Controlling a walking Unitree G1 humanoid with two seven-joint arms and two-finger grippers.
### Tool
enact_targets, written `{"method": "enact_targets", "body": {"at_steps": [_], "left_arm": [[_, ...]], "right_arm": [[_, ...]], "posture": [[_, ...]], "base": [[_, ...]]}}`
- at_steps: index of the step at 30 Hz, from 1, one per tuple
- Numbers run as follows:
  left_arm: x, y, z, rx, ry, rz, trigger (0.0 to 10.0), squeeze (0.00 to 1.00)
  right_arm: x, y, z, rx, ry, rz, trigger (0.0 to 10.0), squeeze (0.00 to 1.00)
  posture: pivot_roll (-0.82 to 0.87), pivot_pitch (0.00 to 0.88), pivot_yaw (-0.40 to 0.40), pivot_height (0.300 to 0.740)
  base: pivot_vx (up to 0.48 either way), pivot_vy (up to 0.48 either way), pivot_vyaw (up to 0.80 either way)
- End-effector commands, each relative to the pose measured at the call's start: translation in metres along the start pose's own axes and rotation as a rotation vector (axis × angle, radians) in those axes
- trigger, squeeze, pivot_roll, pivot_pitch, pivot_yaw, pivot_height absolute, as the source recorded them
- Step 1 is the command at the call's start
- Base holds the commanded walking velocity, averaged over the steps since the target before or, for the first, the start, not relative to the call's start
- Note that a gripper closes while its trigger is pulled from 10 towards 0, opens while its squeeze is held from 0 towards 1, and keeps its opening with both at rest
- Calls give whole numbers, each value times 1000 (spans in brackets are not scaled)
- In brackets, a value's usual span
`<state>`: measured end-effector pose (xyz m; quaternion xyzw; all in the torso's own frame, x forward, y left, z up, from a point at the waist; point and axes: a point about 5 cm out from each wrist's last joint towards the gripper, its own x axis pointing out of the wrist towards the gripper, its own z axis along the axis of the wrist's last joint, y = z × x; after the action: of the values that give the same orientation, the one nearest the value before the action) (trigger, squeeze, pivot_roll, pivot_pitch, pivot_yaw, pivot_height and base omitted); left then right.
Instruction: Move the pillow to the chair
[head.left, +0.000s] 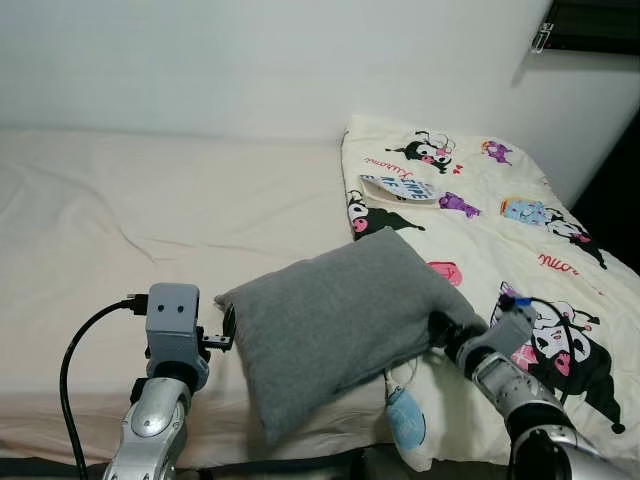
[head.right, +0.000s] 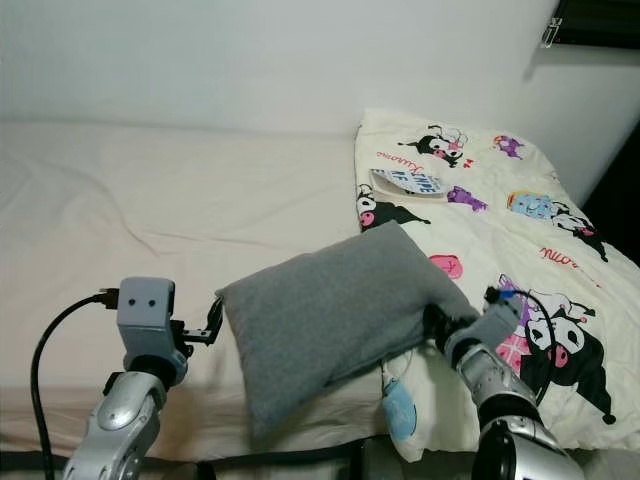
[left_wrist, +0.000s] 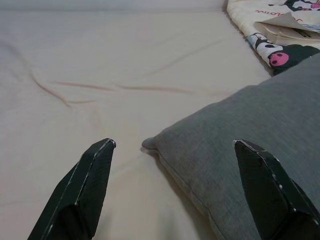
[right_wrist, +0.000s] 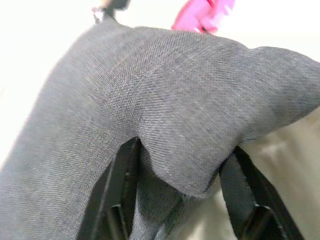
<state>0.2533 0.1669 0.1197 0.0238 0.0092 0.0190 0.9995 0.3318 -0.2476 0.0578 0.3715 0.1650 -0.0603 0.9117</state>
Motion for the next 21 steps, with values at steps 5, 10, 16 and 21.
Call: {"method": "enact_targets", "body": {"at_steps": [5,10,16,21], "left_arm": [[-2,1,3,27,-9,-5,10000,0],[-2,1,3,31,-9,-8,10000,0],[0,2,4,26,-12,-1,10000,0],[2,5,7,14,-19,30,10000,0]], "right_arm": [[3,10,0,24,-21,82,0,0],[7,22,0,-92,-13,138,0,0],[16,85,16,-177,-44,471,0,0],[12,138,36,-105,-95,764,0,0]], "posture": [[-4,0,-64,547],[-5,0,-61,547],[-5,0,-62,547],[-4,0,-77,562]], "base": [[0,0,0],[0,0,0],[0,0,0],[0,0,0]]}}
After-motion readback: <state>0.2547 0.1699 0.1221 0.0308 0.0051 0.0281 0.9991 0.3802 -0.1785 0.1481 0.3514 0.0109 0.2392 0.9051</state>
